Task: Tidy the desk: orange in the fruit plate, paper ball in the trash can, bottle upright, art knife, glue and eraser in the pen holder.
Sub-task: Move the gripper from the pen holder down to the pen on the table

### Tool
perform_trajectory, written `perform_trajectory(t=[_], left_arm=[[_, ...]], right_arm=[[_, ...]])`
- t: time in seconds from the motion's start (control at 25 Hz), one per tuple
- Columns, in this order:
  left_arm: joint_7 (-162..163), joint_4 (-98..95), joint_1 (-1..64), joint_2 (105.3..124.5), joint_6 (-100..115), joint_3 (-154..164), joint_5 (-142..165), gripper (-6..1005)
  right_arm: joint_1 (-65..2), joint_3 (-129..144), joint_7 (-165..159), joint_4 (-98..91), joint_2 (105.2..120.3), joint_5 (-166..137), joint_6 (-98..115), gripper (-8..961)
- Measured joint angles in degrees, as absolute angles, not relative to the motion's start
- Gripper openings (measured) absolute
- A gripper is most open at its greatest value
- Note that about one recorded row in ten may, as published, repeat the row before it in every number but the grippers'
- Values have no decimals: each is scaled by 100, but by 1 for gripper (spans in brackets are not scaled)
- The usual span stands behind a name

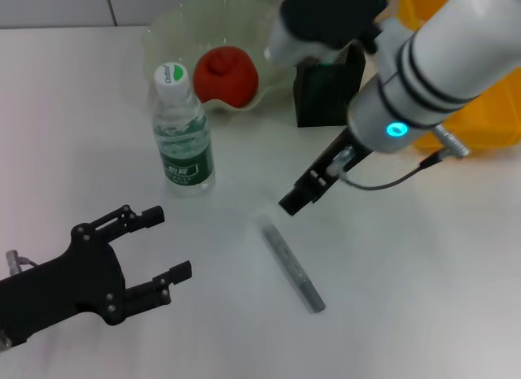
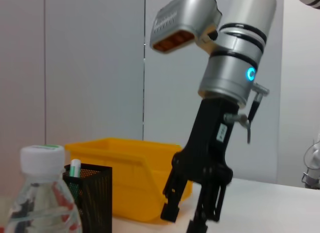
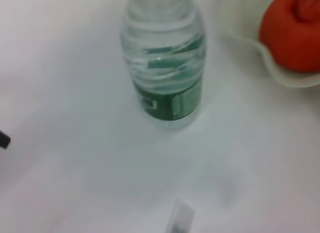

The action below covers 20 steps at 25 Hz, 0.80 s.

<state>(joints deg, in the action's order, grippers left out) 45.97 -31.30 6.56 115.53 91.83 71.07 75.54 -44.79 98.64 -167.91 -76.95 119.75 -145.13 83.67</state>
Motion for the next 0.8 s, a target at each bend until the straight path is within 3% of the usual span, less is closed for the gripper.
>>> perform_trajectory(t=[0.8], left_arm=[[4597, -3100, 633, 11539, 9162, 7057, 7559, 785]], right_arm=[[-4963, 11132, -16802, -6630, 11988, -13864, 7519, 743]])
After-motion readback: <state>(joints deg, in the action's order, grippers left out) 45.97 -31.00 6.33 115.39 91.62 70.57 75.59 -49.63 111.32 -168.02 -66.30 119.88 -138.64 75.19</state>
